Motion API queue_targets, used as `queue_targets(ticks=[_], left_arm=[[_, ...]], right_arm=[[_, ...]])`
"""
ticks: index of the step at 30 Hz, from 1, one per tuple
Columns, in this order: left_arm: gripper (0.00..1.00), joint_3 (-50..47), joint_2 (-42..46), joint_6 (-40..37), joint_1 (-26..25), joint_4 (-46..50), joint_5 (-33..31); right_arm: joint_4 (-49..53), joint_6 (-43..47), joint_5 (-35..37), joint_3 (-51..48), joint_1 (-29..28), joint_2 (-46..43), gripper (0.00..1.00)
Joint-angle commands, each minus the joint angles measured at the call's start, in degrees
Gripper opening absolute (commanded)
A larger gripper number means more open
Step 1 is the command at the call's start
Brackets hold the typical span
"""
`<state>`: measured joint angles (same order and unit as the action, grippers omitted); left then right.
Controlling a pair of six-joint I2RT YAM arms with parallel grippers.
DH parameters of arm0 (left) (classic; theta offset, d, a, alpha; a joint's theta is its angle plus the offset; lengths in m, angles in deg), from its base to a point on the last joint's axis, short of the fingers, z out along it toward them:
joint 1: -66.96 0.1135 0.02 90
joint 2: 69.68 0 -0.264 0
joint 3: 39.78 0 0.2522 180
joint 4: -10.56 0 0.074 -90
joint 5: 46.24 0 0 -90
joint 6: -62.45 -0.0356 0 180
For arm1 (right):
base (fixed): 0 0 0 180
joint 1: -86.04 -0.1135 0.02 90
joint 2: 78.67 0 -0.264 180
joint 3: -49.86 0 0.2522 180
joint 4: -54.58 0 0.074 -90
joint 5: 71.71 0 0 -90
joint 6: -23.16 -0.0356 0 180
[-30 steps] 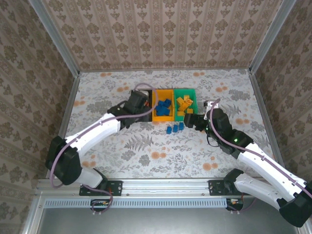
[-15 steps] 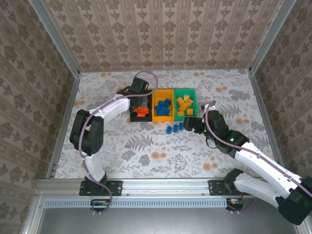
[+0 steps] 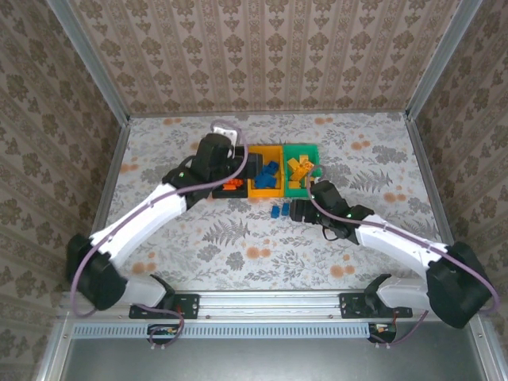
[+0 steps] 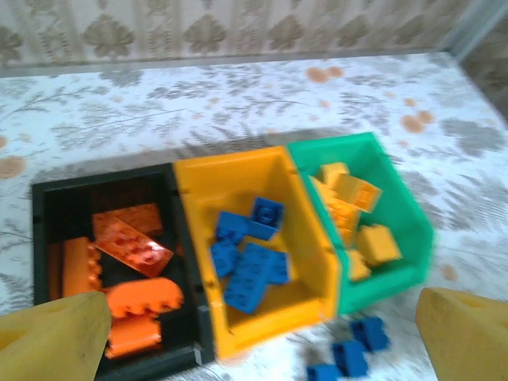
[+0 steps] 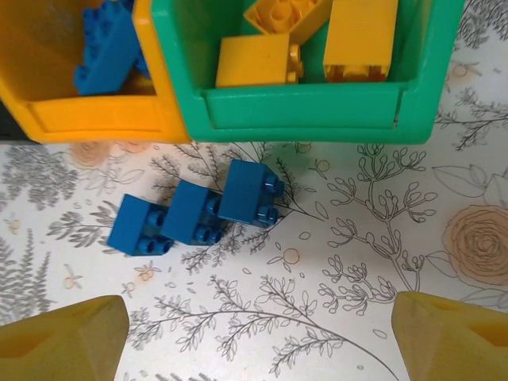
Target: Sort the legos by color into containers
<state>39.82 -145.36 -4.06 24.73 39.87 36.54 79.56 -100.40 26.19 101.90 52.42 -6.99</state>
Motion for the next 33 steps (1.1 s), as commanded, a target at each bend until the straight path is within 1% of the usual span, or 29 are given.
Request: queue_targets(ticks=[1,4,7,9,12,15,21,24,28,31,33], left_arm=[[1.00,-7.60,3.90,2.62,-4.10,-1.84,-1.33],[1.00,-14.18,8.55,5.08,-8.07,-3.23,-4.32],[1.00,-21.24,13.15,8.03,-10.80,-5.01,-6.33],[1.00,-24.89,15.99,10.25,-11.74,-5.08,-8.03],[1.00,-29.96,19.56,13.21,-12.23,-6.17,-8.71],[1.00,-33.16,21.08,15.60,-12.55,-6.06,-9.25],[1.00,-36.35,21.10,18.24,-13.34,-6.67,-9.21],[1.00,-36.40,21.35,18.27,-13.46,-6.48,-9.56],[1.00,-36.71,21.96,18.30,-13.53,-6.41,-10.09],[1.00,-36.76,21.98,18.11,-13.49,-6.08,-10.27],[1.00,-36.84,21.97,18.01,-13.55,-6.06,-10.18]], right_arm=[[-5.02,-1.45,-0.04,1.77,0.05,3.51,0.83],[-6.55,-2.25,0.96,3.29,0.13,7.63,0.79],[-8.25,-3.00,1.22,4.56,0.23,12.29,0.75],[-8.85,-3.23,1.54,5.42,0.40,14.17,0.72],[-8.72,-3.78,2.59,6.74,0.84,16.77,0.68],[-8.66,-4.58,3.94,7.27,1.27,18.28,0.64],[-8.03,-4.58,4.00,8.65,2.07,21.10,0.56],[-7.64,-4.67,4.21,8.08,2.23,21.55,0.55],[-8.02,-5.02,4.68,5.42,2.94,20.47,0.46],[-9.50,-4.47,3.69,3.19,3.88,19.32,0.44],[-9.65,-3.74,3.01,2.52,4.35,18.58,0.46]])
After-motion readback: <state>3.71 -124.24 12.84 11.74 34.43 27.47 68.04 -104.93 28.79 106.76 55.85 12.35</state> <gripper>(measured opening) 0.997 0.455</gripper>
